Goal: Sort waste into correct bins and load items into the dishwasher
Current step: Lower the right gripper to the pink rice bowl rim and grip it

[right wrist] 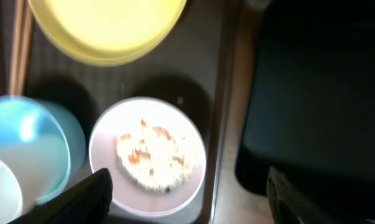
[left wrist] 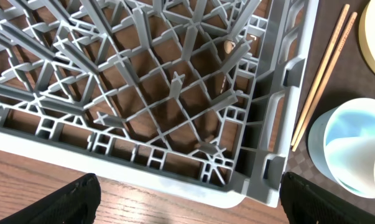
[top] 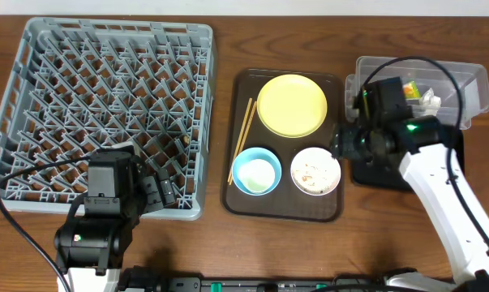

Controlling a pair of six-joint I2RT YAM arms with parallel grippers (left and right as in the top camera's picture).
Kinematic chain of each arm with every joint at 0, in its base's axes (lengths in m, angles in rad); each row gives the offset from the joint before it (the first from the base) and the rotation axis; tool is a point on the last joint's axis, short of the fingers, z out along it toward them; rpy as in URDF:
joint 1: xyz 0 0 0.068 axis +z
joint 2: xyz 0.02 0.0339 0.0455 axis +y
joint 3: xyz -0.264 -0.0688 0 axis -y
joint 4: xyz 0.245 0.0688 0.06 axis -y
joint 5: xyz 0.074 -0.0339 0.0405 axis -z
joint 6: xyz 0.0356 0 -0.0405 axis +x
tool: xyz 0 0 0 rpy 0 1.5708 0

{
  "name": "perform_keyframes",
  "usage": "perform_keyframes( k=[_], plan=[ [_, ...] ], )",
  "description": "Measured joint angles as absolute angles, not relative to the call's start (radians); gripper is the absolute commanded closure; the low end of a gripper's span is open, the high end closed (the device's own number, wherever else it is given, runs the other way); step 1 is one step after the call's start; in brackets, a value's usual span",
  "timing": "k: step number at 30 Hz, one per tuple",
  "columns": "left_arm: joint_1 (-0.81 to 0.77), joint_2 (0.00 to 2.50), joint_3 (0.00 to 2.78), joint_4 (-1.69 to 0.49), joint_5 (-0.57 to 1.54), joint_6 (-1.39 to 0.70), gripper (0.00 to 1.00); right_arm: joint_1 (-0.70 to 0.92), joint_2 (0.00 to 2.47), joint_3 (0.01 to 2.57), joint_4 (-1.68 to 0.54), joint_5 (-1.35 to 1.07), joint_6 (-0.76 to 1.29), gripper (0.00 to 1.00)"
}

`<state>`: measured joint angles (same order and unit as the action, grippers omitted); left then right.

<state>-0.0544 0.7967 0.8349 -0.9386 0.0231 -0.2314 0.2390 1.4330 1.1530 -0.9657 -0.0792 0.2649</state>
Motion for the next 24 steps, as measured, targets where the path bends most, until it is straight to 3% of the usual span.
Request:
perform_keyframes(
  k=[9,14,24],
  plan=[
    [-0.054,0.797,0.835,-0.939,0.023,-0.231,0.06,0.431,1.458,1.037,-0.931,-0.097,0.196,0.25],
    [-0.054,0.797,0.835,-0.939,0.023,-0.231,0.06,0.505,1.460,0.945,-0.831,-0.096,0.177,0.34],
    [-0.054,0.797,0.835,-0.939,0.023,-0.231,0.06,0.603,1.460,0.831,-0.577,-0.051,0.170,0.44]
  ],
)
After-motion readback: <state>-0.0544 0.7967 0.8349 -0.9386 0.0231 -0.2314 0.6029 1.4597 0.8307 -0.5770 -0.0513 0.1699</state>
